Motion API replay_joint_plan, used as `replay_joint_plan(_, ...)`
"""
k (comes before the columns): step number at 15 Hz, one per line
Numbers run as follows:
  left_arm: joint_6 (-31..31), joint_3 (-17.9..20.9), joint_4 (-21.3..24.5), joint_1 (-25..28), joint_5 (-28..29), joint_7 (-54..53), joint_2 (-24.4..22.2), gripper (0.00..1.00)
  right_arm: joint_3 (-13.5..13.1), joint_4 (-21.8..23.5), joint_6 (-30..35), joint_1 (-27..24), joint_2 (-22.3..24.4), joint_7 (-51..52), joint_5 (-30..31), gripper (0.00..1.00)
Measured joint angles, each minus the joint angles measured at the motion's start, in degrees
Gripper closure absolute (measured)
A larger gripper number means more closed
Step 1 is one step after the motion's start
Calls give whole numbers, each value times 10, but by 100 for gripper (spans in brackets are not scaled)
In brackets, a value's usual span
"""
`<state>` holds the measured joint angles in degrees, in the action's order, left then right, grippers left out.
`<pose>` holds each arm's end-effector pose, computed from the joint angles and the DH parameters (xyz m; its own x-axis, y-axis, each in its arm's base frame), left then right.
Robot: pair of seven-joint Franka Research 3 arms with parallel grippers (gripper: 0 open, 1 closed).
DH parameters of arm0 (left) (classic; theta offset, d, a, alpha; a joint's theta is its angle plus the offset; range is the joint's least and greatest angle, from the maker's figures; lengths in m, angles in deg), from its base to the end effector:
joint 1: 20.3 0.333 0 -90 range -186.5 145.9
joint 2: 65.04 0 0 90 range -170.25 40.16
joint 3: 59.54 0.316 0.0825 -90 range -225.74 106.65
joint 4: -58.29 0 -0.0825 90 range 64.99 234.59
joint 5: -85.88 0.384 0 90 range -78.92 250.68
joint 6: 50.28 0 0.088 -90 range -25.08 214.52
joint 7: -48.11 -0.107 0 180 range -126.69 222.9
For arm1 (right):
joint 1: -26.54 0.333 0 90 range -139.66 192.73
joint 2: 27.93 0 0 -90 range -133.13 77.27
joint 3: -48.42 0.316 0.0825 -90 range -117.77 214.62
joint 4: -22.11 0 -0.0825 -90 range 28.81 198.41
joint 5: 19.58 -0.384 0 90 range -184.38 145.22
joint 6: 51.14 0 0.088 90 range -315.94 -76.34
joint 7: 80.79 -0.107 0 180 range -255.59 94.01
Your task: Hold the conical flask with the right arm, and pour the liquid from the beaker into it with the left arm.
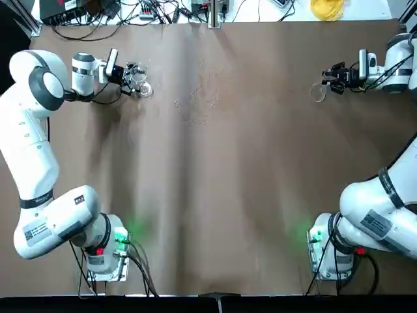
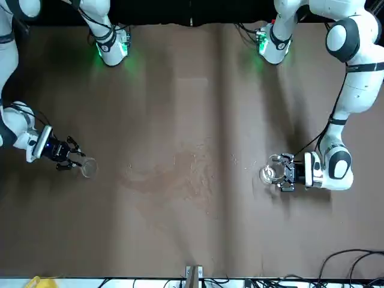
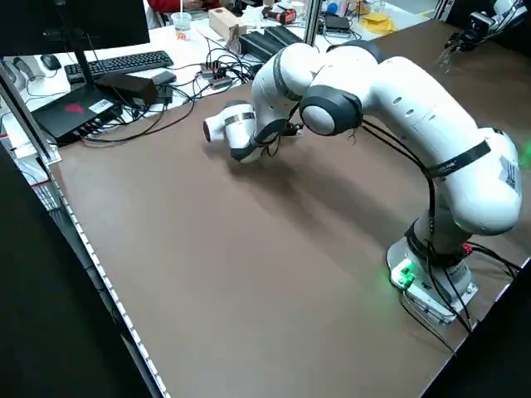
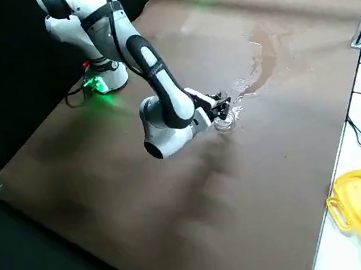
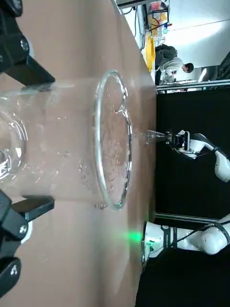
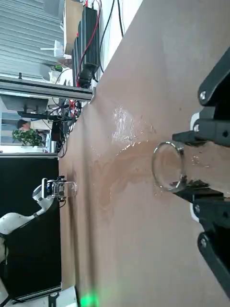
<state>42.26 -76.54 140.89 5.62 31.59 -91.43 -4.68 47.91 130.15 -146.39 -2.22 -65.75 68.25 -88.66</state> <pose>0.6420 0.0435 0.0928 -0.0195 -0.1750 0.9844 -0.9888 0.1492 0.0070 0.5406 -0.1974 0.1596 0.0363 0.2800 0.9593 0.9700 -0.2408 0.0336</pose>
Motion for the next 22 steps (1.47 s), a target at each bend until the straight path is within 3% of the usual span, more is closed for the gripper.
replay_joint_plan(4,0,2,0,0,0,0,3,1,0,-4,4,0,-4,-3,1,59)
replay_joint_plan(9,-3,21,-1,0,-3,0,4,1,0,-13,1,-1,-10,-3,22,17)
replay_joint_plan(17,-3,78,-15,2,-3,1,-3,1,0,-79,25,-44,-11,-72,74,16)
replay_joint_plan(20,-5,101,-27,7,3,71,-44,1,1,-131,50,-50,-10,-170,120,16)
replay_joint_plan(22,-7,105,-30,7,40,157,-87,1,8,-167,58,-45,-2,-250,159,16)
